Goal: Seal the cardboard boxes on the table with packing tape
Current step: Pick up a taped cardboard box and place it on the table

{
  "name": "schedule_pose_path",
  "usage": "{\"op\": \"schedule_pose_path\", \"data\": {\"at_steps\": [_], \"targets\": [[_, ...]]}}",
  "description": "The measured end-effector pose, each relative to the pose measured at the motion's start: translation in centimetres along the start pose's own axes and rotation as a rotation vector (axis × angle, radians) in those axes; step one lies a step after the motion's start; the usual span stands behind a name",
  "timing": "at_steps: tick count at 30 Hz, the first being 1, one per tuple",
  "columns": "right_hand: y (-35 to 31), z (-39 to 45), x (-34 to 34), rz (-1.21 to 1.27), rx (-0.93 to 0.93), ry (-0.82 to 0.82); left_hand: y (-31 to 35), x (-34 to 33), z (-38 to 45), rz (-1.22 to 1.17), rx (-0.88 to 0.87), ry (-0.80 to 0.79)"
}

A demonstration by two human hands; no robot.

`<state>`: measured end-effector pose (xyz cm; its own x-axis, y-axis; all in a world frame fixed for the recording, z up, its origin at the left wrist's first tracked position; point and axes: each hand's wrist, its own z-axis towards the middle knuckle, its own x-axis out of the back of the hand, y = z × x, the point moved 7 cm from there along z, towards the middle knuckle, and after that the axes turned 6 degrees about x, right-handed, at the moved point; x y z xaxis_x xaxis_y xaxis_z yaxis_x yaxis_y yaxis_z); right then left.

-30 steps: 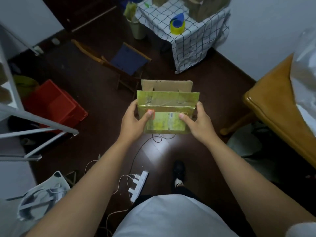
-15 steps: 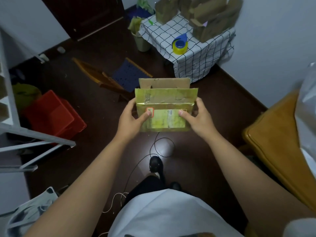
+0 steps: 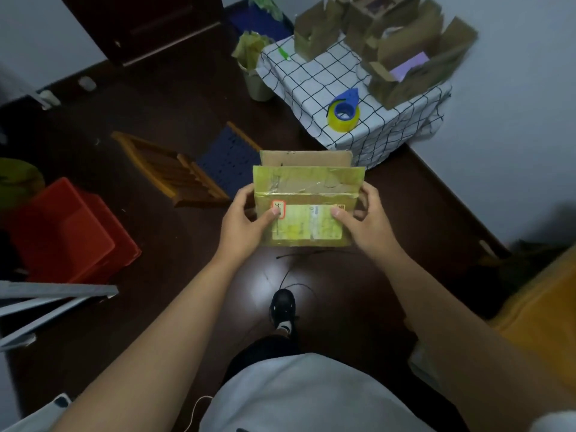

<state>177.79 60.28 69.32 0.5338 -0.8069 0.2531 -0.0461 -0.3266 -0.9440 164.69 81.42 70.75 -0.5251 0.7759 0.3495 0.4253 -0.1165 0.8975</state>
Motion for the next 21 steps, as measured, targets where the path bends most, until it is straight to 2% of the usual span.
{"op": "schedule_pose_path", "data": {"at_steps": [7, 21], "targets": [[-3.5, 10.7, -1.2, 0.021, -0.015, 0.04, 3.4, 1.8, 11.5, -0.012, -0.035, 0.0], [-9.2, 26.3, 1.8, 0.029, 0.042, 0.057, 11.5, 0.1, 26.5, -0.012, -0.119, 0.02]]}}
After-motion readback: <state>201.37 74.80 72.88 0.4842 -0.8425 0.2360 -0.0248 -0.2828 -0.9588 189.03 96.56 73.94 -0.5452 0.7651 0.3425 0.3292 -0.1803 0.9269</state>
